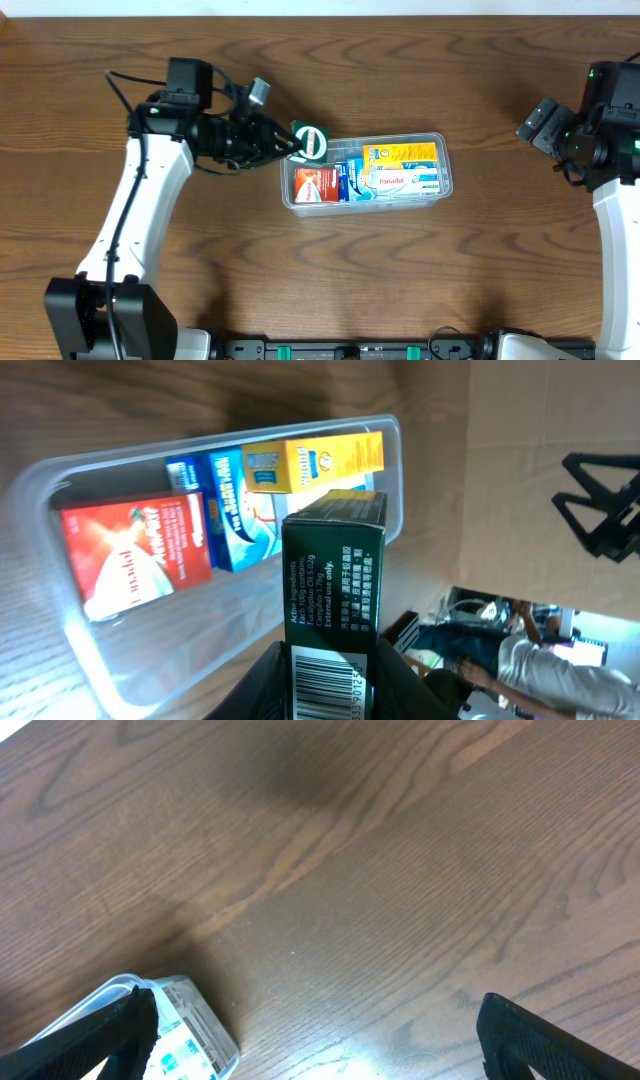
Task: Pack container
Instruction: 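Carry the dark green box right over the container, then lower the dark green box into the container's left end and release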
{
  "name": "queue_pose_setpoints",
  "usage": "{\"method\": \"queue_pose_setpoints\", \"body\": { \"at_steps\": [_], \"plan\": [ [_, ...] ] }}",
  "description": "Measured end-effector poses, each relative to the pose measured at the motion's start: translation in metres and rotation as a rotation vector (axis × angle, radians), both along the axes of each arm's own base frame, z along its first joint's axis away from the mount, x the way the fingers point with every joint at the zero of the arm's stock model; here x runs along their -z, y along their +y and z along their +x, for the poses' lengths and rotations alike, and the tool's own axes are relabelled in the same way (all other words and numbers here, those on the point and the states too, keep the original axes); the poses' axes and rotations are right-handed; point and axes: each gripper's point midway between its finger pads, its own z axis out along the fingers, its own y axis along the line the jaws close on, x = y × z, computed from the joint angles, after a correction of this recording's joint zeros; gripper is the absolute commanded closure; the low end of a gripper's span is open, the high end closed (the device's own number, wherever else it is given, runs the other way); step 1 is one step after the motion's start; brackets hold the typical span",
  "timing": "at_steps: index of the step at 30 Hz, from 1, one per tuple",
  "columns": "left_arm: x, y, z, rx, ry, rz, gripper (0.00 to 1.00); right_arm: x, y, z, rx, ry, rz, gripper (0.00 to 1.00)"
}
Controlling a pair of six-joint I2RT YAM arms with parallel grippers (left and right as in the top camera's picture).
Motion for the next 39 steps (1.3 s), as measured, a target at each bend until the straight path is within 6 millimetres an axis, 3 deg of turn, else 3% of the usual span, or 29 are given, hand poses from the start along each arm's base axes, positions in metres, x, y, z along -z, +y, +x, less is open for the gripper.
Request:
{"method": "queue_pose_setpoints", "body": {
  "at_steps": [7,23,39],
  "plan": [
    [0.008,-0.021,-0.003,0.059,-0.046,-0.01,0.74,0.0,0.0,0.0,0.0,0.0,0.0,0.01],
    [0.066,-0.015,-0.021,0.041,0.027,0.07,0.74,0.0,0.0,0.0,0.0,0.0,0.0,0.01],
    [0.082,-0.023,-0.02,0.026,0.011,0.167,0.74,0.0,0.0,0.0,0.0,0.0,0.0,0.01]
  ]
}}
